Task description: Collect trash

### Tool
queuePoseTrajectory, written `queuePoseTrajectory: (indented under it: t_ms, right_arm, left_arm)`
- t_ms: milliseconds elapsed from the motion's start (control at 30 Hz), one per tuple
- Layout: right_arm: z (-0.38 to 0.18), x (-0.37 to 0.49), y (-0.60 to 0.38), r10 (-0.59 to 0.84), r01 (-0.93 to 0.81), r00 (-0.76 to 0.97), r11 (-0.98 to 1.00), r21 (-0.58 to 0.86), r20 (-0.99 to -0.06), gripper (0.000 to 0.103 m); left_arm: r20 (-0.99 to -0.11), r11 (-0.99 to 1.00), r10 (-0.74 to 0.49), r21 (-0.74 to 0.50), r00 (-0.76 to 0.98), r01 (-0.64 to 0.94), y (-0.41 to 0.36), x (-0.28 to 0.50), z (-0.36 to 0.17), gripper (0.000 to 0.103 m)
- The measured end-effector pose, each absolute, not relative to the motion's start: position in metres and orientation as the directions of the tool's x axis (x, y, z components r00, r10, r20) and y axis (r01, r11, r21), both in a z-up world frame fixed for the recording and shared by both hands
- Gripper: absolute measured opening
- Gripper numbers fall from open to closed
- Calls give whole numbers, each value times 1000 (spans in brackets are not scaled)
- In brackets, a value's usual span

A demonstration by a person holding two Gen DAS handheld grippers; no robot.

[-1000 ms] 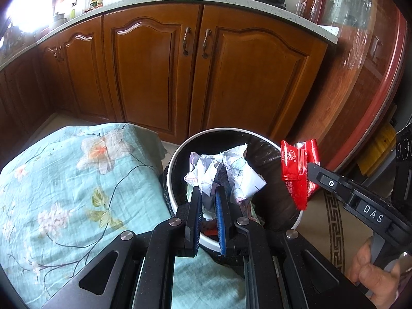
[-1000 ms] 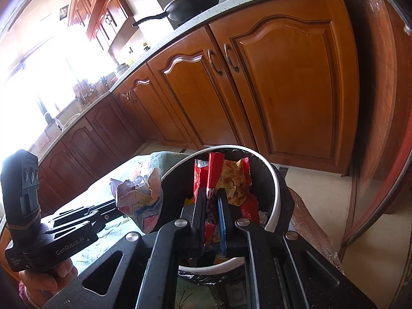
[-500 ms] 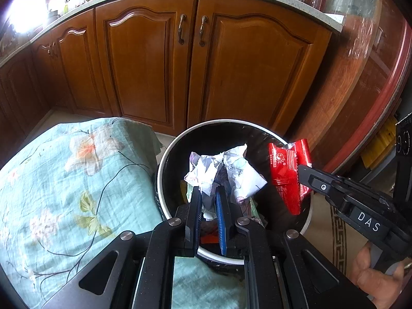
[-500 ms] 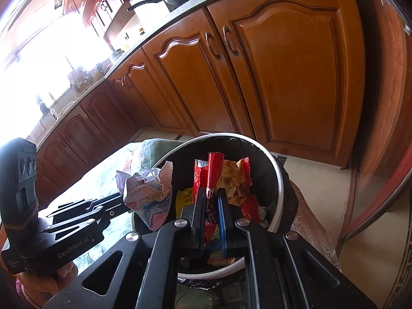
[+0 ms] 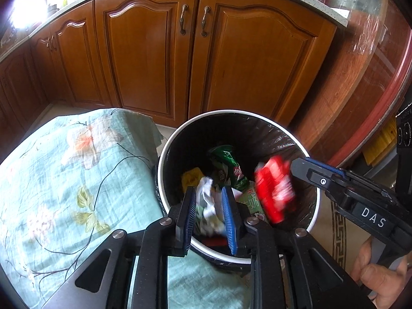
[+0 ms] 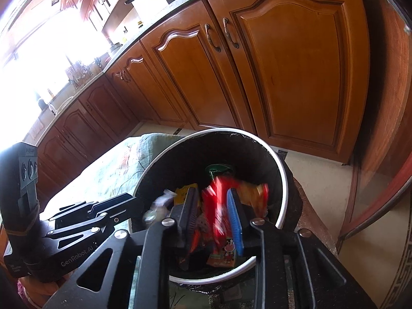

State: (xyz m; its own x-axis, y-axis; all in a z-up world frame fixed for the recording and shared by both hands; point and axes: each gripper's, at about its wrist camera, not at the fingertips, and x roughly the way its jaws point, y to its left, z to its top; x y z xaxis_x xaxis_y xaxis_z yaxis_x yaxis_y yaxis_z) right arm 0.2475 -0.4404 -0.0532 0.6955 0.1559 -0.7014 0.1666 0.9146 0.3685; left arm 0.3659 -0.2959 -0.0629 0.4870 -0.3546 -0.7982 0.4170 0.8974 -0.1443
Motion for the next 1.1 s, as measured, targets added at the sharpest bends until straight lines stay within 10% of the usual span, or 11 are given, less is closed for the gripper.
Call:
queuePoseTrajectory:
  t_ms: [200,467,1100]
  right_arm:
    - [-47,240,-442,161,168,712,906,388,-683,35]
    - [-37,221,-430,182,148,751,890,431,-634,80]
    - [-33,152,-382,167,158,794,871,465,-584,94]
  left_arm:
    - [-790,902,-356,-151,499,404,-285,360,-59,31]
    - [-773,912,-355,-161,527,377,-261,340,-49,59]
    - [-735,920,-376,-224,564,320,-187,256,-43,71]
